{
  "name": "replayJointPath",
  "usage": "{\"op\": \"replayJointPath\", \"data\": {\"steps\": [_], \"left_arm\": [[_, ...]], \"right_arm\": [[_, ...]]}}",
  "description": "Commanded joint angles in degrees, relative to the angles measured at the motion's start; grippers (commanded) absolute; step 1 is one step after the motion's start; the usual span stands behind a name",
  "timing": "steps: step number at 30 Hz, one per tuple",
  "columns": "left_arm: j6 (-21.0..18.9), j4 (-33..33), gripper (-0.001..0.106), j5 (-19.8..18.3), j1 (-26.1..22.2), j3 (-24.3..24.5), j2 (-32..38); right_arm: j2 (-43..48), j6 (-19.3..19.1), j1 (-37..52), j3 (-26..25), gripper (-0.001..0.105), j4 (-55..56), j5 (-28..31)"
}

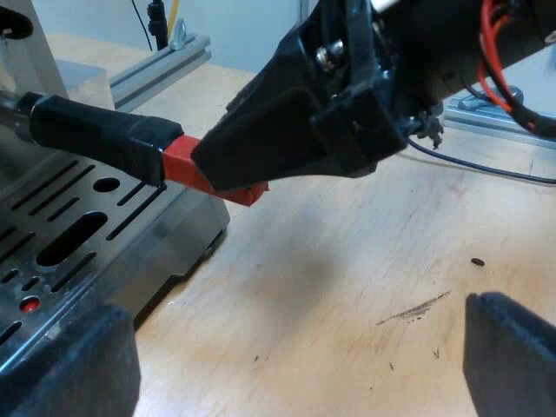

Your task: Grind coffee beans and then tamp

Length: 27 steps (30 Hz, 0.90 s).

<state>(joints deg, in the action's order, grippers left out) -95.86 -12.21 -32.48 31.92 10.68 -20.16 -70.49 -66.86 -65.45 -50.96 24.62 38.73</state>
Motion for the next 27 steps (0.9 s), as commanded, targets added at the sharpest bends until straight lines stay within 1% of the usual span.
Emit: {"op": "replayJointPath", "data": {"steps": [1,5,11,16,19,24,27], "left_arm": [[-0.7,0.9,0.077,-0.8,0.3,0.1,0.0],[-0.7,0.9,0.077,-0.8,0.3,0.1,0.0],[-0.7,0.9,0.077,-0.8,0.3,0.1,0.0],[-0.7,0.9,0.077,-0.8,0.3,0.1,0.0],[-0.7,0.9,0.077,-0.8,0.3,0.1,0.0],[-0.7,0.9,0.077,-0.8,0.3,0.1,0.0],[-0.7,0.9,0.077,-0.8,0.3,0.1,0.0]], "right_arm": [[-0.2,0.1,1.2,-0.3,0.052,0.3,-1.9],[-0.8,0.1,1.3,-0.3,0.052,-0.3,-2.2],[-4.5,0.1,1.3,-0.3,0.052,-2.0,-3.4],[-7.2,0.1,1.3,-0.3,0.052,-5.7,-1.3],[-8.3,0.1,1.3,-0.3,0.052,-6.0,0.1],[-9.6,0.1,1.3,-0.3,0.052,-6.2,0.1],[-9.7,0.1,1.3,-0.3,0.052,-7.4,1.1]]}}
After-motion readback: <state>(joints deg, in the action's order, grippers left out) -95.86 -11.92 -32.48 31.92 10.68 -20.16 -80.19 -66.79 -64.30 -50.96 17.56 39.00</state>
